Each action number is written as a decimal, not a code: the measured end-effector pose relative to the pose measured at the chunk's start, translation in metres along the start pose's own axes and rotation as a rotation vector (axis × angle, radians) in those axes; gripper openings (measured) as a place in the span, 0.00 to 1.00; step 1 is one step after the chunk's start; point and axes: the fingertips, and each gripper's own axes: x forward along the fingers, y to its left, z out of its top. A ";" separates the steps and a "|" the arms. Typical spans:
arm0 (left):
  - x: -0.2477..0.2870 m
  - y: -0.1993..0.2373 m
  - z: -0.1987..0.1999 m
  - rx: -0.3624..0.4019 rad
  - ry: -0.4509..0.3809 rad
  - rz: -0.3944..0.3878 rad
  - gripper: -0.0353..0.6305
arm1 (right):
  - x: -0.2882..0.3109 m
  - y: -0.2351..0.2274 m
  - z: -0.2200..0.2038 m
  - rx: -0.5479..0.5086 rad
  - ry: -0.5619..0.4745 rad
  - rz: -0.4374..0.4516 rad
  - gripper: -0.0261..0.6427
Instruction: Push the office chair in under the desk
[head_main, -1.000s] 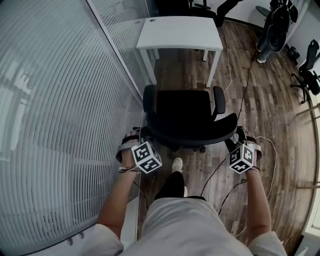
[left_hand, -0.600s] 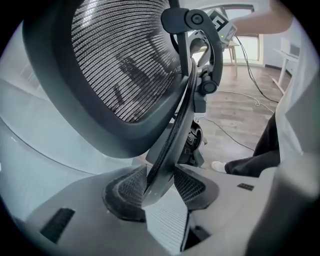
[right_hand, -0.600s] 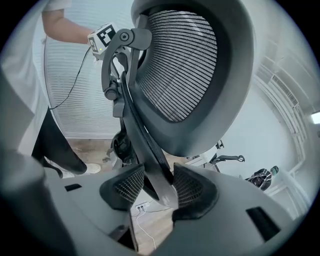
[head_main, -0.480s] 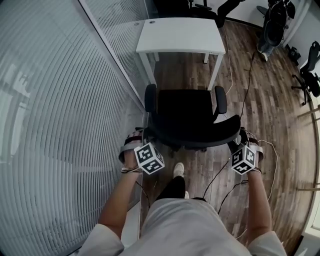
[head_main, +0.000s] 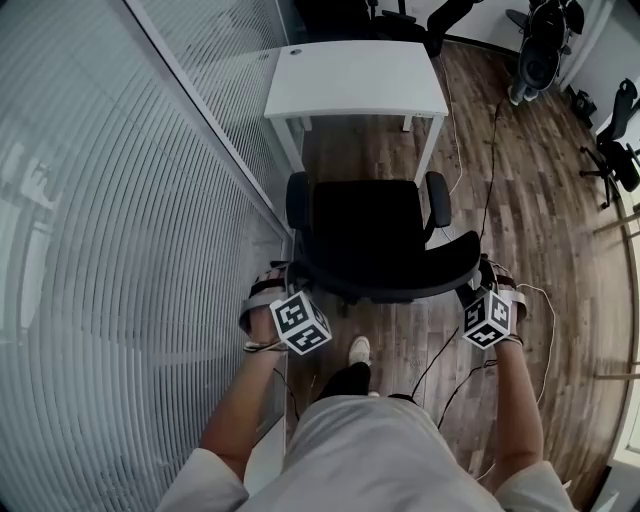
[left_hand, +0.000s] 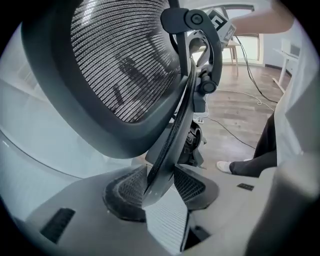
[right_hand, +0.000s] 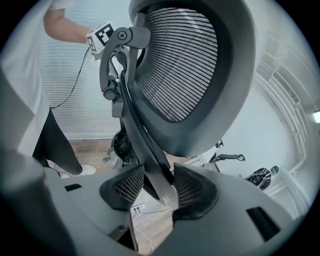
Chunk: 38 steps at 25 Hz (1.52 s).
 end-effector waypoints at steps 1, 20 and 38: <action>0.003 0.003 0.001 0.000 -0.002 0.001 0.32 | 0.003 -0.003 0.001 0.001 0.002 0.000 0.32; 0.048 0.065 0.013 0.015 -0.014 0.009 0.32 | 0.054 -0.056 0.016 0.013 0.002 -0.016 0.33; 0.082 0.109 0.020 0.005 -0.003 0.009 0.32 | 0.091 -0.092 0.028 0.013 -0.022 -0.015 0.33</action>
